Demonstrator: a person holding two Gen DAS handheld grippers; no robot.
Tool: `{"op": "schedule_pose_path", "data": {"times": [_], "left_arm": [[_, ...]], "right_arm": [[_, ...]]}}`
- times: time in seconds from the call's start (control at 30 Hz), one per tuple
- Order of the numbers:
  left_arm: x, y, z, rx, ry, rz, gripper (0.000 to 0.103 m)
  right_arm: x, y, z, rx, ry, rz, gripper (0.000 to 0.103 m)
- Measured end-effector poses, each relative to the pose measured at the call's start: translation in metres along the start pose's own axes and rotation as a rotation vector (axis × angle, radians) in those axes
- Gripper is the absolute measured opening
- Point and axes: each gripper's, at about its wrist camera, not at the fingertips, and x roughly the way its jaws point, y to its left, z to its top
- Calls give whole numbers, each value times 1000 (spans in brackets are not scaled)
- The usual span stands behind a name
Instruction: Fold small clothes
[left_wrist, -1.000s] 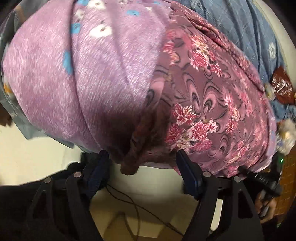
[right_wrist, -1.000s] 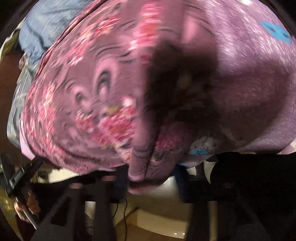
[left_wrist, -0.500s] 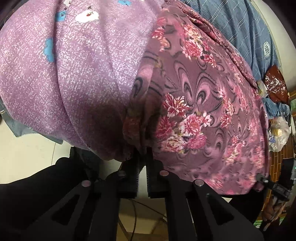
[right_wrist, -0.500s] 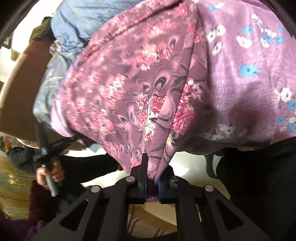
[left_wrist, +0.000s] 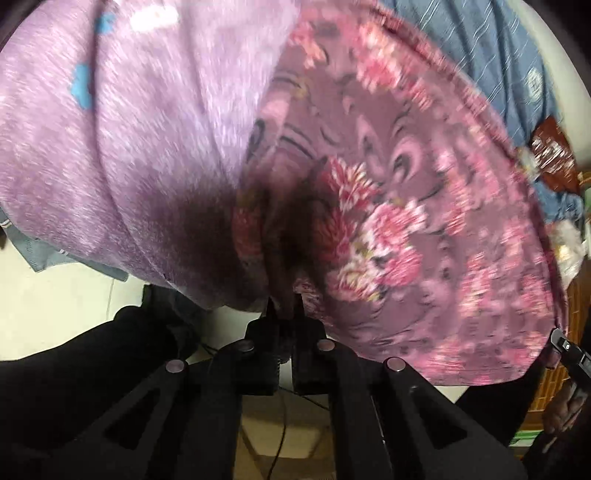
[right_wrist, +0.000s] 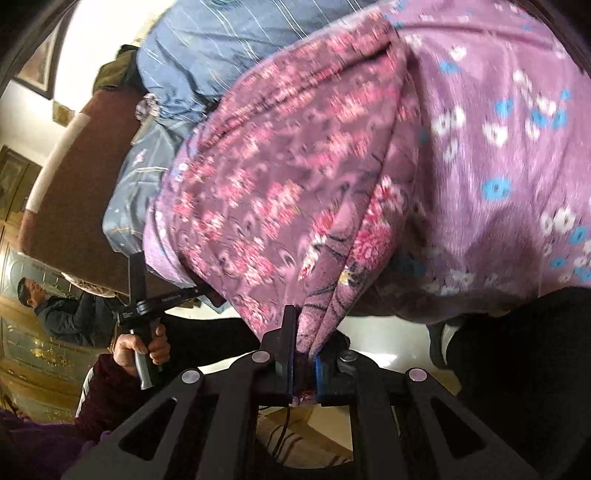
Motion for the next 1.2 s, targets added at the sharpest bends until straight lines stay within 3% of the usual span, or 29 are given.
{"op": "schedule_pose_path", "data": {"times": [0.23,0.33,0.47,0.67,0.8,0.93,1.07,1.2], "left_arm": [[-50,-11,-7,69,-36,-134,2],[-68,-16,-6,83,-59,-176,2],[-82,-33,0,116,-79,-224,2],[-111,-55,35,132,-134,-351,2],[-134,-66,85,130,-205,-413,2],[-147,-69,139,122,-279,-422,2],[-138,-66,215,69,-332,-418,2],[-102,-64,297,12,-349,-376,2]], "right_arm": [[-51,23,17,-100,-125,51,6],[-40,18,24,-73,-99,28,6],[-27,8,21,-22,-74,63,6],[-48,10,36,-10,-128,137,6],[-66,14,69,-3,-204,204,6],[-80,12,121,32,-316,256,5],[-81,0,194,105,-412,259,5],[-59,-23,277,174,-474,219,5]]}}
